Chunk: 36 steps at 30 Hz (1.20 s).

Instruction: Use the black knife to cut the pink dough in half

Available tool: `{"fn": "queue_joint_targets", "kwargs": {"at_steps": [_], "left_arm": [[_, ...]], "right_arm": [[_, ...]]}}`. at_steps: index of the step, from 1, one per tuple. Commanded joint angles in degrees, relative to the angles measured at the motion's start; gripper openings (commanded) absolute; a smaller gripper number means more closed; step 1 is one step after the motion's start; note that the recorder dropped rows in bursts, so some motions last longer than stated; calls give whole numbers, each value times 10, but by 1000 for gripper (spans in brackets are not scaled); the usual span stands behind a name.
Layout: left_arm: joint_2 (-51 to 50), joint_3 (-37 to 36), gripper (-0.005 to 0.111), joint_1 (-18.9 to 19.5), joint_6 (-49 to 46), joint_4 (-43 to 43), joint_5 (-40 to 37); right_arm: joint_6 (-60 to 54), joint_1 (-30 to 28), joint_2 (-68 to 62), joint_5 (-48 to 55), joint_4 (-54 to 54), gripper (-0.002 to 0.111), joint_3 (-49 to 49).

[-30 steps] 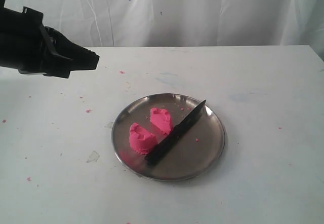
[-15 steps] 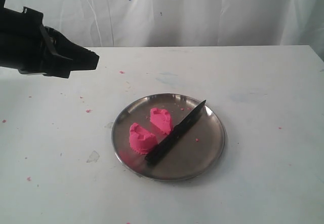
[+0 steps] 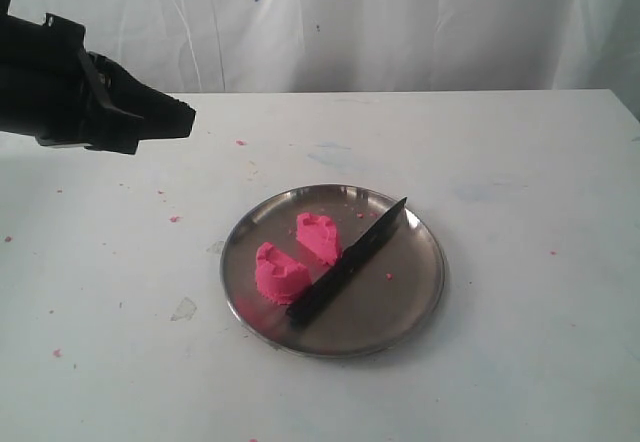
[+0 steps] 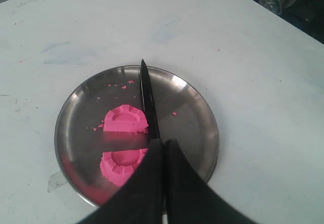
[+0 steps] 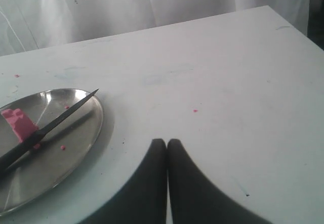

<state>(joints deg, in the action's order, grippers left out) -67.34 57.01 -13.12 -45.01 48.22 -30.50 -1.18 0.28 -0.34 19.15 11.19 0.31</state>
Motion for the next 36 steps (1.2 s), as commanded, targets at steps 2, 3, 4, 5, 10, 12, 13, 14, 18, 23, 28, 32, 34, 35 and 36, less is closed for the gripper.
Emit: {"fn": "queue_joint_targets", "kwargs": {"at_steps": [2,3,4,5,10,12,13,14,18,23,28,32,34,35,36], "left_arm": [[6,-3,0,-2,-2,5,-6],[6,-3,0,-2,-2,5,-6],[6,-3,0,-2,-2,5,-6],[6,-3,0,-2,-2,5,-6],[6,-3,0,-2,-2,5,-6],[6,-3,0,-2,-2,5,-6],[6,-3,0,-2,-2,5,-6],[6,-3,0,-2,-2,5,-6],[6,-3,0,-2,-2,5,-6],[24,-4,0,-2,-2,2,-7],[105,-40,0,-2,-2,-7,36],[174,-108,0,-2,-2,-30,117],[220,-150,0,-2,-2,-30,147],[238,-166,0,-2,-2,-30,154],[256,-182,0,-2,-2,-30,161]], "right_arm": [[4,-3,3,-1,-7,0,-3],[4,-3,3,-1,-7,0,-3],[4,-3,3,-1,-7,0,-3],[4,-3,3,-1,-7,0,-3],[4,-3,3,0,-7,0,-3],[4,-3,3,0,-7,0,-3],[4,-3,3,0,-7,0,-3],[4,-3,3,0,-7,0,-3],[4,-3,3,0,-7,0,-3],[4,-3,3,0,-7,0,-3],[4,-3,3,0,-7,0,-3],[4,-3,3,0,-7,0,-3],[4,-3,3,0,-7,0,-3],[4,-3,3,0,-7,0,-3],[4,-3,3,0,-7,0,-3]]}}
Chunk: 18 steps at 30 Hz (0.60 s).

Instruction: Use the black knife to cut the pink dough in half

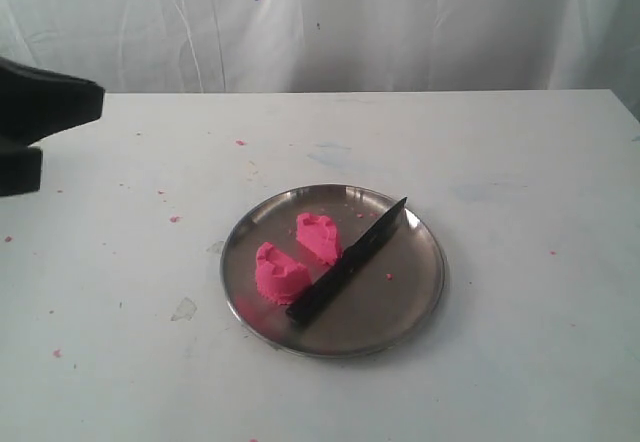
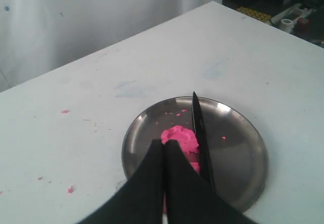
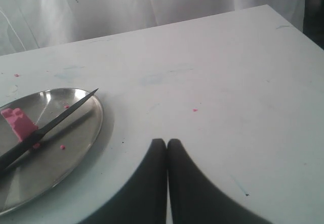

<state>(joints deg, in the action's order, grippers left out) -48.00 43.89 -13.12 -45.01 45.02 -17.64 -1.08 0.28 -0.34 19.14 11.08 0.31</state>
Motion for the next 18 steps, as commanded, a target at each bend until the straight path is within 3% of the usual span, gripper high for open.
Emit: {"fn": "queue_joint_targets", "kwargs": {"at_steps": [1,3,8,13,18], "left_arm": [[76,-63,0,-2,-2,2,39],[123,-106,0,-2,21,-27,50],[253,-220,0,-2,365,-341,70],[362,-352,0,-2,393,-378,139],[438,-439,0,-2,408,-378,145]], "right_arm": [[3,-3,3,0,-6,0,-3],[3,-3,3,0,-6,0,-3],[3,-3,3,0,-6,0,-3],[3,-3,3,0,-6,0,-3],[3,-3,3,0,-6,0,-3]]}}
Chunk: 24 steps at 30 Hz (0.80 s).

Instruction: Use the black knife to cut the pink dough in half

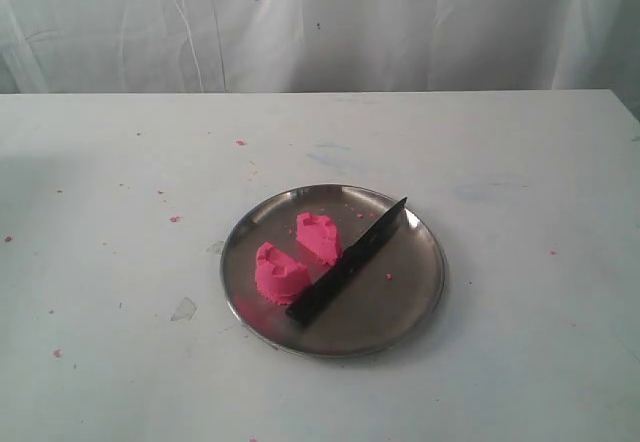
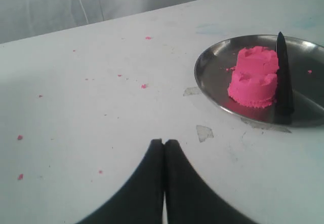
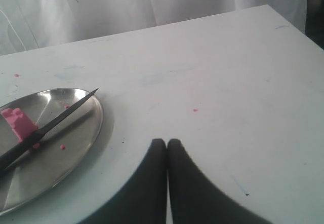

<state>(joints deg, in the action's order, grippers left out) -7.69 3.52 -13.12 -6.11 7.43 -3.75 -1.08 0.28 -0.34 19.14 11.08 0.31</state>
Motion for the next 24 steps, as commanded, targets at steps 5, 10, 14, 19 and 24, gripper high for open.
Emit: {"fn": "queue_joint_targets", "kwargs": {"at_steps": [5,10,14,19,24], "left_arm": [[68,-35,0,-2,29,-3,-46],[77,-35,0,-2,29,-4,-50],[77,-35,0,-2,29,-4,-49],[77,-35,0,-2,29,-4,-49],[77,-35,0,-2,29,-4,-49]], "right_arm": [[3,-3,3,0,-6,0,-3],[3,-3,3,0,-6,0,-3],[3,-3,3,0,-6,0,-3],[3,-3,3,0,-6,0,-3],[3,-3,3,0,-6,0,-3]]}}
